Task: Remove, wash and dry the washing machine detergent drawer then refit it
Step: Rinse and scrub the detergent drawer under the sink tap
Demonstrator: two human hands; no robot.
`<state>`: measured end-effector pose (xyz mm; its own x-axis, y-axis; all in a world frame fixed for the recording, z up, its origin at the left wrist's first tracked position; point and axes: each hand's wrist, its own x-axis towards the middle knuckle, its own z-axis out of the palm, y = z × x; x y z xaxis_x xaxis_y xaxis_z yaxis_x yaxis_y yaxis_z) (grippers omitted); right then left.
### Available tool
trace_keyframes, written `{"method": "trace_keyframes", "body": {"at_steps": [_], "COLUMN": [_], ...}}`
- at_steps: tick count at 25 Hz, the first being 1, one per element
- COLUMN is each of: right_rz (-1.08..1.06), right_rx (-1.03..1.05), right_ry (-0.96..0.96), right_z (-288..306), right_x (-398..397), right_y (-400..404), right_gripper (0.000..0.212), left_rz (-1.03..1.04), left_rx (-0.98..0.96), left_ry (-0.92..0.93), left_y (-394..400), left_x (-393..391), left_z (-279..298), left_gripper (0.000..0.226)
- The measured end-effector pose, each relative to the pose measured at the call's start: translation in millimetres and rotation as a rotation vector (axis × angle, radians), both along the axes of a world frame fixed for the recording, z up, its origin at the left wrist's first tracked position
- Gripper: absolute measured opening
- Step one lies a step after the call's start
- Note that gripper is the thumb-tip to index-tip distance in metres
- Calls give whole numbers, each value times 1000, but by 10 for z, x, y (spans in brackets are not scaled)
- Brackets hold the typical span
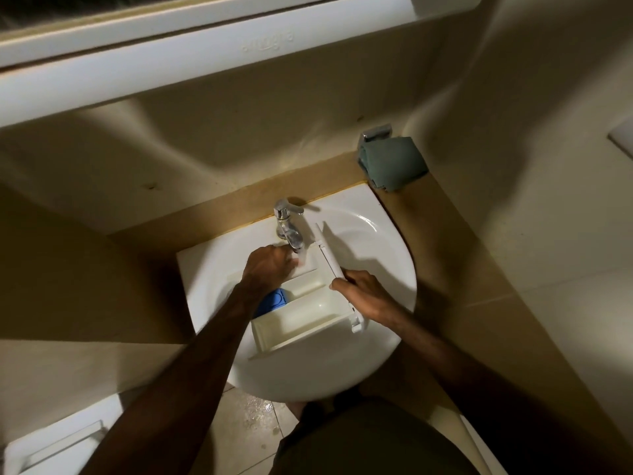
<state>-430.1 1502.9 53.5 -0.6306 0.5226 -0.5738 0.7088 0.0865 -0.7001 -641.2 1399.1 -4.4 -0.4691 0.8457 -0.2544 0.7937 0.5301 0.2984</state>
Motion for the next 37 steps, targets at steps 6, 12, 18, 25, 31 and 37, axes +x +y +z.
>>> {"method": "trace_keyframes", "body": {"at_steps": [6,12,18,25,31,37], "right_rz": [-31,1,1,-148,-166,-164], "right_rx": [-32,37,145,144,161,167], "right_ry": [-2,4,-49,15,45,51], "right_z": [-34,-168,-364,-602,-647,-649], "right_x": [-12,110,148,121,102,109], "right_y": [-47,-6,-238,-529,-573,-580], "right_gripper": [36,28,81,90,91,93], "left_rz": [77,-1,109,57,-51,-94], "left_rx": [-100,9,246,213,208,245], "left_ry": [18,-121,123,224,-102,-168], "left_y": [58,-43,-342,-593,-367,-420], "left_x": [-45,11,330,764,473,530], "left_z": [35,0,69,-87,-3,-2], "left_gripper": [47,32,43,48,43,78]}}
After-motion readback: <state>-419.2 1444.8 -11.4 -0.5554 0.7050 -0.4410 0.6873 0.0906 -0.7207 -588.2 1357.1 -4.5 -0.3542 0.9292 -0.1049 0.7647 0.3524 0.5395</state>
